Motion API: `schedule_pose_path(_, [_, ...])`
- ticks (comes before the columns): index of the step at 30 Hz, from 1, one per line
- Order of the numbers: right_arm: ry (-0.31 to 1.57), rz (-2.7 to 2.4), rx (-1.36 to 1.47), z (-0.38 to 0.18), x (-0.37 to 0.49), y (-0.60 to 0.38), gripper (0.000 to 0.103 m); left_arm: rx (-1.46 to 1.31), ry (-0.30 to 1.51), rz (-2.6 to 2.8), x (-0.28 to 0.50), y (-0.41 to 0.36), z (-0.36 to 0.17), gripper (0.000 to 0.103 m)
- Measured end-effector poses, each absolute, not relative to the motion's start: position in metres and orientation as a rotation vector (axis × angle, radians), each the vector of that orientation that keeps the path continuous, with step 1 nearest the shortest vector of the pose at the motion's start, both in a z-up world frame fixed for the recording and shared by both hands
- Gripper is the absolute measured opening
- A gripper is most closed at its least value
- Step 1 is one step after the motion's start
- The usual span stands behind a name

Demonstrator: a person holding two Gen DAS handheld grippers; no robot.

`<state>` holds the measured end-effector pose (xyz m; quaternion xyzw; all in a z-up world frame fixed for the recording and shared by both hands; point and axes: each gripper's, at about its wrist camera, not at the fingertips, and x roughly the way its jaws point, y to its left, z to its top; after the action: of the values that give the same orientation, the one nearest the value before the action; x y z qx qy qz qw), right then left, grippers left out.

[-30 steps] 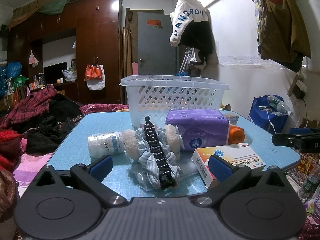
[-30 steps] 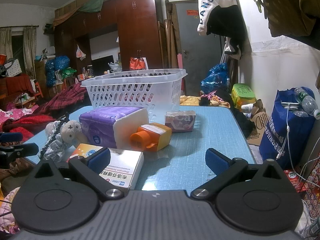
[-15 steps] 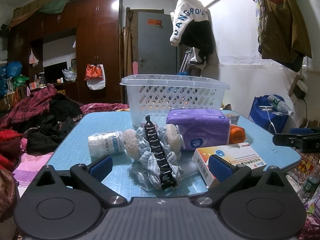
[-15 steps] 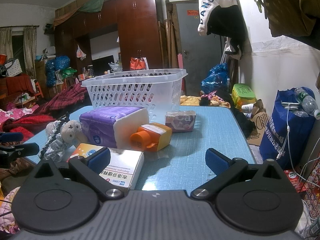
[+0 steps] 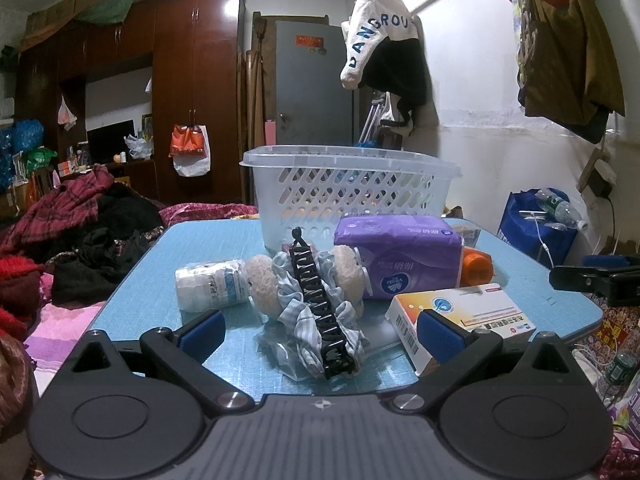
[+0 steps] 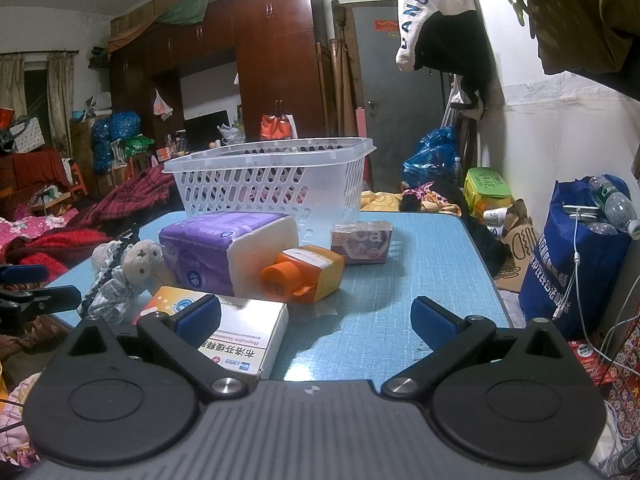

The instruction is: Organize objects

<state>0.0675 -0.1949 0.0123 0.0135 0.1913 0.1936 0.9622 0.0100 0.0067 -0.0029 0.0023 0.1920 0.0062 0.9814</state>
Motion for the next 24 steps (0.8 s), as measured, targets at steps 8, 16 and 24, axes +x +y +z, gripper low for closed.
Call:
schedule_pose_path(8, [0.384,0.39,0.032,0.0136,0.0666,-0.1961,0.103,0.003,0.391,0.014,0.0119,0.0071,-0.0042,0.103])
schedule_pose_path(16, [0.383,0.39,0.031,0.0135,0.0665,-0.1964,0.103,0.003,0.391,0.014,0.0116,0.007,-0.004,0.103])
schedule_pose_path(24, [0.384,0.39,0.032,0.0136,0.0663,-0.1967,0.103,0.002,0.391,0.014,0.0116,0.0069,-0.004,0.103])
